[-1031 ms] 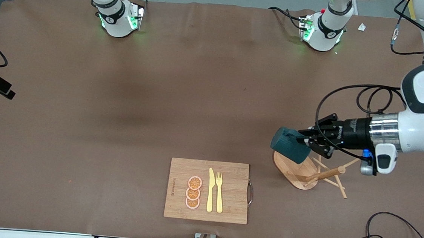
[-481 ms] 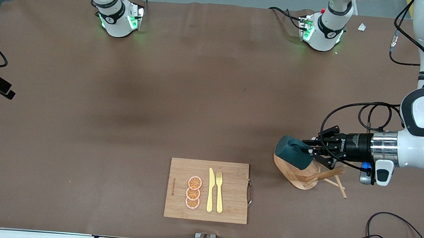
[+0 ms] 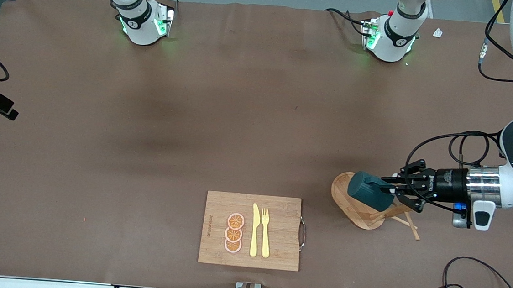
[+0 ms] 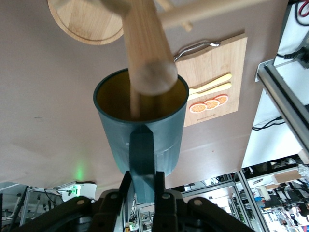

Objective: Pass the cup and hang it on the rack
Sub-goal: 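Lower the mug handle onto a rack peg with the left gripper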

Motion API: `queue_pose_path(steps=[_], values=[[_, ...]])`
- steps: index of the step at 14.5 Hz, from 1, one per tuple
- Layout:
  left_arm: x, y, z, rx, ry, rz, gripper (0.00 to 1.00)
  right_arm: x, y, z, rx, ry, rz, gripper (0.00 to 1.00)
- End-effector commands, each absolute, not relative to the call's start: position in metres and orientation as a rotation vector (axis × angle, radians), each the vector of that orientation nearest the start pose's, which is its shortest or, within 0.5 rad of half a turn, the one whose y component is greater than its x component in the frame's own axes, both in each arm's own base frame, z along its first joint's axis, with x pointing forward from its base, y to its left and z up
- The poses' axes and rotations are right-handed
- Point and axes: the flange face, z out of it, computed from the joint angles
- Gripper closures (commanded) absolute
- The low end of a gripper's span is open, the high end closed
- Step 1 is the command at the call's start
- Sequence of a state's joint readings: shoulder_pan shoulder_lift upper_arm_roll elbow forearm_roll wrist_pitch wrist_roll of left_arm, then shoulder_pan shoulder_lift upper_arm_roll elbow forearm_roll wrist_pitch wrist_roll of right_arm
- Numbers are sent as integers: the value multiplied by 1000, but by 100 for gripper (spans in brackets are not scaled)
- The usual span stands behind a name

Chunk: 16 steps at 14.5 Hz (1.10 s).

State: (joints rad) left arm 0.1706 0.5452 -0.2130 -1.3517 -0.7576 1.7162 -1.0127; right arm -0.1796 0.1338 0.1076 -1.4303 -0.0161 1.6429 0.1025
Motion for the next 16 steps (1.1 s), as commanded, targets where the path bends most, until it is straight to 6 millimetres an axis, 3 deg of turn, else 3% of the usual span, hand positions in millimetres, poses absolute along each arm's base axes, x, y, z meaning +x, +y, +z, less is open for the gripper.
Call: queue_pose_path(steps=[1, 2, 8, 16], values=[[698, -51, 427, 1961, 1304, -737, 100, 597, -52, 625, -3139, 274, -132, 0], [699, -41, 424, 1955, 1306, -731, 100, 597, -52, 625, -3139, 274, -132, 0], [702, -32, 413, 1924, 1313, -746, 100, 597, -53, 625, -3139, 276, -132, 0], [705, -37, 407, 1913, 1336, -746, 96, 597, -53, 625, -3139, 276, -132, 0]])
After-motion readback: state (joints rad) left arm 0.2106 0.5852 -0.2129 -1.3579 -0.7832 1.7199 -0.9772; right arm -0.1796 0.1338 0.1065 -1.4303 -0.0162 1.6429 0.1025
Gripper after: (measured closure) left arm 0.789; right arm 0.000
